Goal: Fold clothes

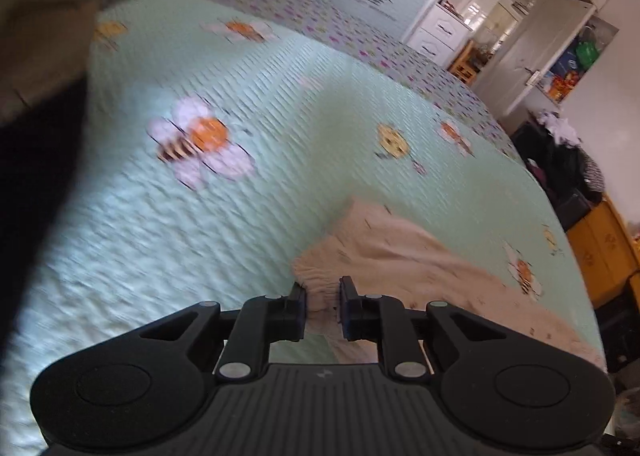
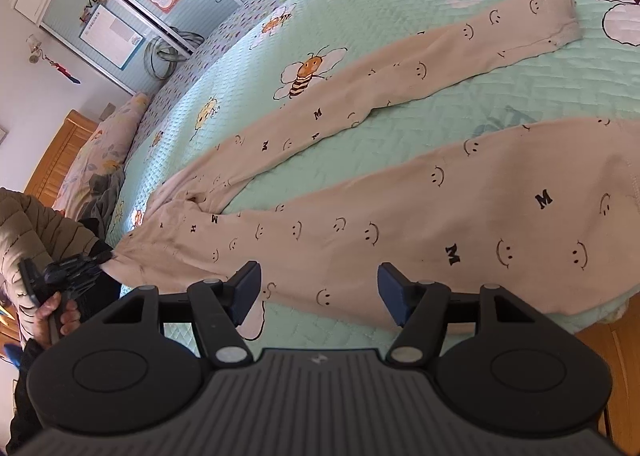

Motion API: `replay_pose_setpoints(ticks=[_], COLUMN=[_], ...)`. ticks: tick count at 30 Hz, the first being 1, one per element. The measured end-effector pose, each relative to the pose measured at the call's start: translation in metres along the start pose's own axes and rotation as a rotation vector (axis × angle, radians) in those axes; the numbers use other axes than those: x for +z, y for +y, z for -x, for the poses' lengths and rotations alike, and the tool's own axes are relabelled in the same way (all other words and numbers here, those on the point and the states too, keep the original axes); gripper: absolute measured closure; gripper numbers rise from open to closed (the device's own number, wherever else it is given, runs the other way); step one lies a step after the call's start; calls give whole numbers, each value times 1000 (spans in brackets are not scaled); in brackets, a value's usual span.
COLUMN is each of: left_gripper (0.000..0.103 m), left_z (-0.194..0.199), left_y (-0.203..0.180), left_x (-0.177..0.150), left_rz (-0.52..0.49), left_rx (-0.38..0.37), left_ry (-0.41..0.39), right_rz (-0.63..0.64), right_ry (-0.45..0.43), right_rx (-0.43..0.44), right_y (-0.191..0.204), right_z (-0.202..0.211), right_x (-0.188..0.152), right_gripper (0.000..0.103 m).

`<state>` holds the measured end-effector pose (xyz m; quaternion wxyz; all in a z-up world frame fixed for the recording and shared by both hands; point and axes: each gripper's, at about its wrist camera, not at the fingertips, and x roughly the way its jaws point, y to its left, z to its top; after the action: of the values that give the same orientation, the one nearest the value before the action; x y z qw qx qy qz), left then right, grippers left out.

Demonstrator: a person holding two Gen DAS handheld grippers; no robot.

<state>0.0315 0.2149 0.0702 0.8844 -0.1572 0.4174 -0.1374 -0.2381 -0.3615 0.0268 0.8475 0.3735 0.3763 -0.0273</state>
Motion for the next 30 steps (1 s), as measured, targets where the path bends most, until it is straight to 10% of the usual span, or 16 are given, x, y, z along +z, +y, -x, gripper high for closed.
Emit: replay_pose_setpoints(ticks=[4, 10, 15, 20, 30], left_gripper=[83, 77, 72, 30, 26], left_z=[36, 19, 18, 60, -45], left_y=[11, 8, 38, 51, 6], left_x=[22, -23, -31, -6, 26], left_rz=[-105, -320, -246, -125, -150], left_rx=[147, 234, 372, 312, 150], left_ry=[-27, 201, 163, 15, 174], right_rz=[11, -2, 9, 1, -105], right_ry=[-1, 4, -68, -132, -188], right_rx=[12, -1, -32, -67, -118], right_y=[2, -8, -12, -23, -65], right_z=[-2, 0, 14, 16, -12], right_x=[2, 0, 19, 51, 110], right_gripper=[37, 37, 37, 36, 36])
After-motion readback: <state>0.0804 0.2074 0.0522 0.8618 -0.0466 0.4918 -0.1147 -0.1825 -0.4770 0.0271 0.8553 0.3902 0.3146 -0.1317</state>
